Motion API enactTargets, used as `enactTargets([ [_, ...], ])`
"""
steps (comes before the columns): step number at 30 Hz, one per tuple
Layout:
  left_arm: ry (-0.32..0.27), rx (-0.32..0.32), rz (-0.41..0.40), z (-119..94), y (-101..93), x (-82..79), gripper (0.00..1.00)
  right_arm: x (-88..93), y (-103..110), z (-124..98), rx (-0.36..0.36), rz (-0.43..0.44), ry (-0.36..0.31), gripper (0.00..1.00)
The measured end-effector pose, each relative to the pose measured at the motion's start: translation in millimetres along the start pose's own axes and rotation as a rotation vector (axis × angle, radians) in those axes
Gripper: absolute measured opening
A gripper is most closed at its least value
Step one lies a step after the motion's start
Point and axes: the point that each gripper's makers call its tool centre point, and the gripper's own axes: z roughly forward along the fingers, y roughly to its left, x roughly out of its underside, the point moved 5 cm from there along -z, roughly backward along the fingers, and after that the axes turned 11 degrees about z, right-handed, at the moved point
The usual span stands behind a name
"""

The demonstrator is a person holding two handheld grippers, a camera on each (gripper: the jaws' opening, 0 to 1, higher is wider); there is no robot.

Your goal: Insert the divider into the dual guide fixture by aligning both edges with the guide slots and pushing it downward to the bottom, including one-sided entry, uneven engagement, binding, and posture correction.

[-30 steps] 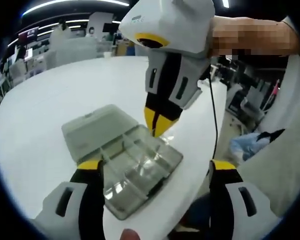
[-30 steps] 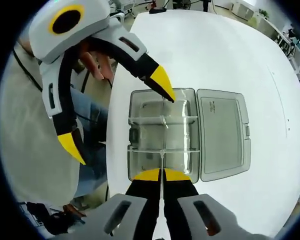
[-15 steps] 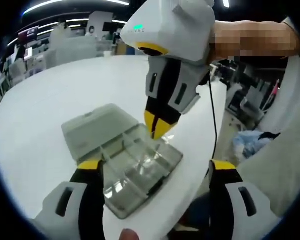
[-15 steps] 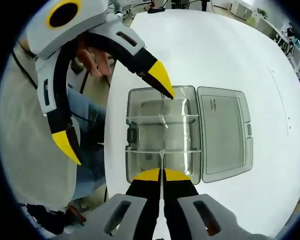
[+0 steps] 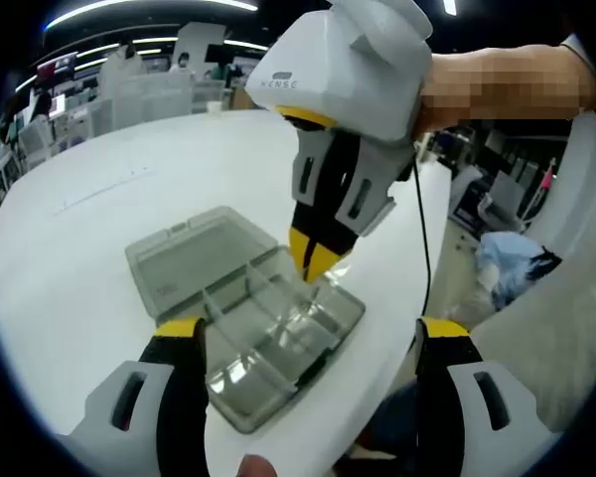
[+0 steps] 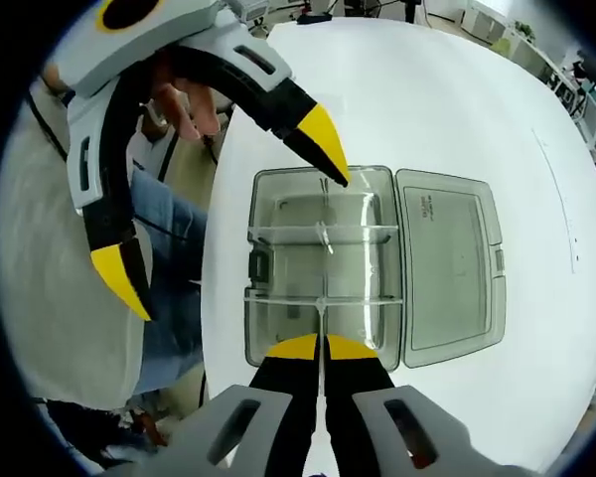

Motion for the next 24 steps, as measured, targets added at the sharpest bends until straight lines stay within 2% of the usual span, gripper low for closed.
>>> enactTargets([
  [24, -0.003, -0.004, -0.013, 0.2, 2.0, 1.7, 0.83, 2.4, -2.4, 10.7, -0.019, 0.002, 0.000, 0.00],
])
